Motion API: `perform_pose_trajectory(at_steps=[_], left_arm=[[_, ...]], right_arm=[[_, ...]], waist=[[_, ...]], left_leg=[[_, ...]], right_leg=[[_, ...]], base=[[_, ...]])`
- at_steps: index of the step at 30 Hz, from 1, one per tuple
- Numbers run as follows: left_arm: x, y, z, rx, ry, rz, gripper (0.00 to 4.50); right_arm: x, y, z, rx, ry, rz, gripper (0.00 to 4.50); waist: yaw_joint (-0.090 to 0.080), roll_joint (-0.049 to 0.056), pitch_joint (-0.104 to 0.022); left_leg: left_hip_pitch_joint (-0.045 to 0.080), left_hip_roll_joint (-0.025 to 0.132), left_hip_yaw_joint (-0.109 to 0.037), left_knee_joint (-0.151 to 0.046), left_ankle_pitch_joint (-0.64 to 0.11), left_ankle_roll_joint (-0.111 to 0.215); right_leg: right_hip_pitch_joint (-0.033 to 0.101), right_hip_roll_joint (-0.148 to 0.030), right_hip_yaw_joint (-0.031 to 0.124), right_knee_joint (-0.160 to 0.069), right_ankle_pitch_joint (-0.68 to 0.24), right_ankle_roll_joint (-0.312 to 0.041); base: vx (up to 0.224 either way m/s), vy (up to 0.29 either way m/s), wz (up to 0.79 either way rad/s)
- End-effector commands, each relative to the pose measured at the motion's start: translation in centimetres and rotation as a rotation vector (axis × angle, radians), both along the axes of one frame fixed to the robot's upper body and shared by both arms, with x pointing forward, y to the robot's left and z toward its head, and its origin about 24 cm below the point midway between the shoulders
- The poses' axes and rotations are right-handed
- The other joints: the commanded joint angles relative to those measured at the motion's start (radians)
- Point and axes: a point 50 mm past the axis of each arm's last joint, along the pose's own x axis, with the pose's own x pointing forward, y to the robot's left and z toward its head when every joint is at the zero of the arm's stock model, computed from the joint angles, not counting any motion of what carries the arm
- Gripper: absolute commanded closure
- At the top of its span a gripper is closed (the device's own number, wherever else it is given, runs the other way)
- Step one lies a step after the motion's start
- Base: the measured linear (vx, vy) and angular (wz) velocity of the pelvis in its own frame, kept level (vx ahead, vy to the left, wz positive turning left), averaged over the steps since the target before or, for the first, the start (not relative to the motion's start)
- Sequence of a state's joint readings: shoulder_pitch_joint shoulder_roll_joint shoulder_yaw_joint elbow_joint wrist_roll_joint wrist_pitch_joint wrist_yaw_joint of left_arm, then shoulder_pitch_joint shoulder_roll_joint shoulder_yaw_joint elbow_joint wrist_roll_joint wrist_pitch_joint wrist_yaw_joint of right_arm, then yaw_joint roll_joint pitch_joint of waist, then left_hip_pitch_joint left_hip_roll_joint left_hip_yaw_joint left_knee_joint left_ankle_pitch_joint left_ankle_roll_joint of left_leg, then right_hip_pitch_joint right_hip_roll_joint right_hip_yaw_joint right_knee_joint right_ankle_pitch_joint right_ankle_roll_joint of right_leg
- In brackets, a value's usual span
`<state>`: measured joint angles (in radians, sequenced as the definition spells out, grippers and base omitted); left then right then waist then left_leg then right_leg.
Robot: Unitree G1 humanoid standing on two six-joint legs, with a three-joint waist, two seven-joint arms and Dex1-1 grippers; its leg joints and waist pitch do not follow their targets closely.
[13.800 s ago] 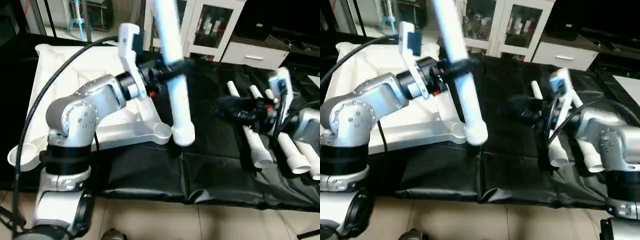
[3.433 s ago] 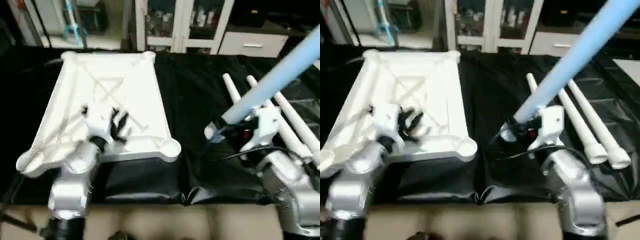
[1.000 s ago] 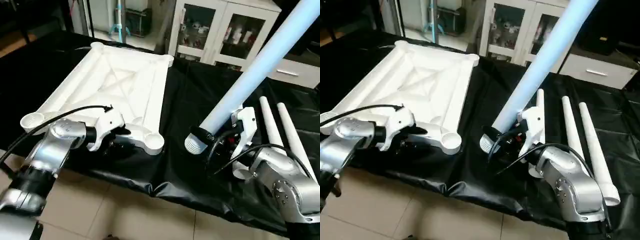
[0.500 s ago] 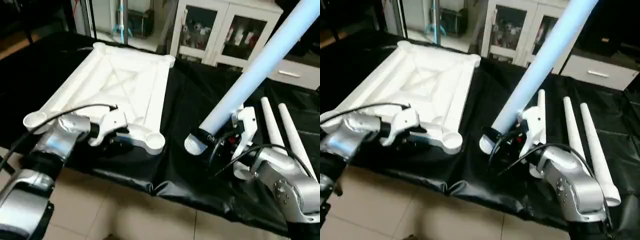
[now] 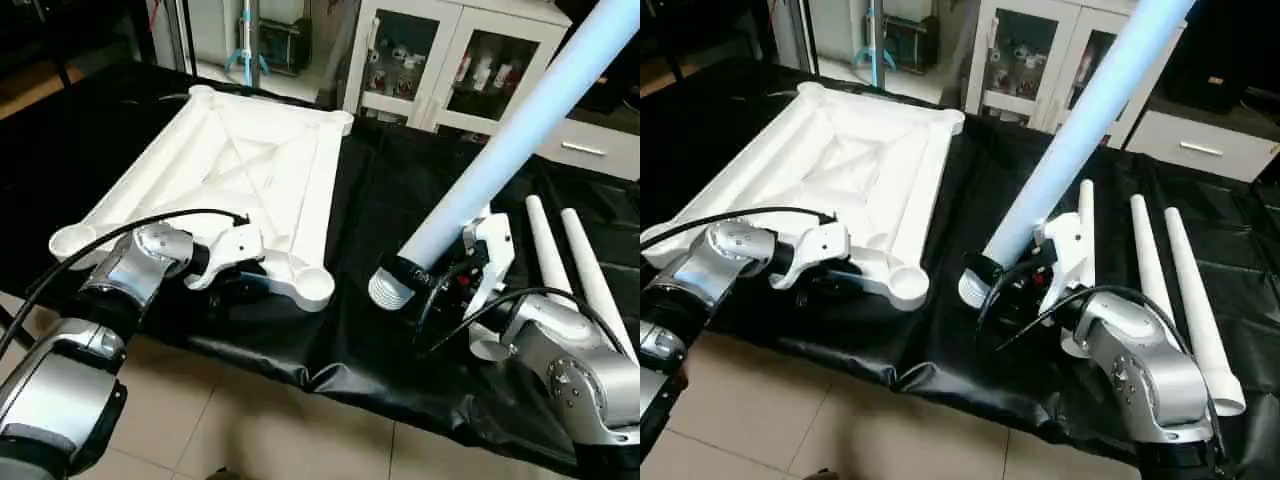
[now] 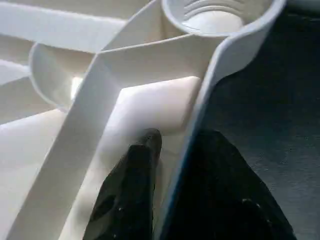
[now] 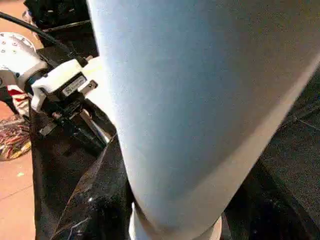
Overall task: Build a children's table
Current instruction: Insert table leg to table base
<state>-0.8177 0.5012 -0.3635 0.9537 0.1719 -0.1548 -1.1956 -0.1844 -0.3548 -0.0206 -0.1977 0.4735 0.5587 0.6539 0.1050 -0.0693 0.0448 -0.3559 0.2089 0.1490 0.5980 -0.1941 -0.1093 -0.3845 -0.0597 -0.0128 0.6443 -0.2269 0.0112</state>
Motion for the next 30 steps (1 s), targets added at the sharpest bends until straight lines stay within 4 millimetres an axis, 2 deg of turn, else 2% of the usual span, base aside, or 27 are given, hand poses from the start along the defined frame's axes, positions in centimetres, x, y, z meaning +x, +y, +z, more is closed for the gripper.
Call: perform_pose_trajectory(at_steps=[1,5,9,13,17,20,24,26,28,29,30], left_arm=[[-0.6,-1.1,-0.9,-0.006,0.031,-0.054,3.42],[-1.3,-2.6,-1.7,-0.065,0.03,-0.058,3.77],[-1.9,-3.6,-2.0,-0.086,0.036,-0.077,4.07],[-2.9,-5.1,-2.4,-0.11,0.046,-0.11,4.3],[-3.5,-5.8,-2.6,-0.145,0.062,-0.104,4.48],[-3.9,-6.5,-2.6,-0.163,0.063,-0.098,4.48],[-4.7,-6.8,-2.6,-0.162,0.072,-0.112,4.48],[-4.9,-6.9,-2.7,-0.161,0.077,-0.119,4.48],[-5.1,-6.9,-2.7,-0.163,0.084,-0.12,4.48],[-5.3,-6.9,-2.7,-0.163,0.088,-0.125,4.48],[-5.4,-7.0,-2.7,-0.163,0.092,-0.129,4.48]], right_arm=[[0.1,-0.1,1.0,-0.002,-0.045,0.006,2.61],[0.2,-0.2,1.3,0.002,-0.048,0.007,2.61],[0.4,-0.1,1.4,0.005,-0.046,0.017,2.61],[0.5,0.3,1.3,-0.01,-0.021,0.061,2.61],[0.5,0.7,1.0,-0.028,-0.01,0.099,2.61],[0.7,1.1,0.4,-0.046,0.01,0.125,2.61],[1.2,1.7,0.1,-0.059,0.018,0.148,2.61],[1.5,2.0,0.2,-0.052,0.014,0.149,2.61],[2.0,2.3,0.4,-0.04,0.011,0.151,2.61],[2.2,2.4,0.4,-0.043,0.012,0.159,2.61],[2.3,2.5,0.3,-0.046,0.012,0.168,2.61]], waist=[[0.002,0.023,-0.059],[0.003,0.021,-0.058],[0.003,0.02,-0.055],[-0.002,0.02,-0.054],[-0.006,0.021,-0.053],[-0.009,0.022,-0.054],[-0.014,0.02,-0.053],[-0.017,0.015,-0.053],[-0.018,0.02,-0.052],[-0.02,0.015,-0.052],[-0.019,0.018,-0.052]], left_leg=[[0.013,0.011,0.009,-0.076,-0.122,-0.037],[0.012,0.015,0.01,-0.077,-0.135,-0.03],[0.013,0.017,0.011,-0.08,-0.157,-0.027],[0.011,0.016,0.012,-0.079,-0.15,-0.023],[0.01,0.015,0.012,-0.08,-0.162,-0.019],[0.009,0.015,0.013,-0.079,-0.152,-0.017],[0.006,0.014,0.014,-0.079,-0.138,-0.006],[0.007,0.014,0.015,-0.079,-0.13,-0.001],[0.008,0.014,0.016,-0.079,-0.134,-0.001],[0.007,0.014,0.016,-0.079,-0.13,0.002],[0.007,0.015,0.016,-0.079,-0.126,0.002]], right_leg=[[0.047,-0.061,0.026,-0.063,0.114,-0.222],[0.048,-0.064,0.026,-0.063,0.1,-0.232],[0.046,-0.066,0.028,-0.069,0.034,-0.219],[0.044,-0.062,0.028,-0.07,0.035,-0.217],[0.043,-0.062,0.029,-0.075,-0.011,-0.206],[0.042,-0.06,0.029,-0.075,-0.01,-0.207],[0.042,-0.059,0.03,-0.075,-0.01,-0.208],[0.041,-0.058,0.029,-0.077,-0.012,-0.206],[0.038,-0.058,0.029,-0.077,-0.024,-0.205],[0.039,-0.059,0.029,-0.076,-0.028,-0.205],[0.038,-0.059,0.029,-0.076,-0.026,-0.205]], base=[[0.0,0.0,0.0],[0.0,0.0,0.0],[0.0,0.0,0.0],[0.0,0.0,0.0],[0.0,0.0,0.0],[0.0,0.0,0.0],[0.0,0.0,0.0],[0.0,0.0,0.0],[0.0,0.0,0.0],[0.0,0.0,0.0],[0.0,0.0,0.0]])
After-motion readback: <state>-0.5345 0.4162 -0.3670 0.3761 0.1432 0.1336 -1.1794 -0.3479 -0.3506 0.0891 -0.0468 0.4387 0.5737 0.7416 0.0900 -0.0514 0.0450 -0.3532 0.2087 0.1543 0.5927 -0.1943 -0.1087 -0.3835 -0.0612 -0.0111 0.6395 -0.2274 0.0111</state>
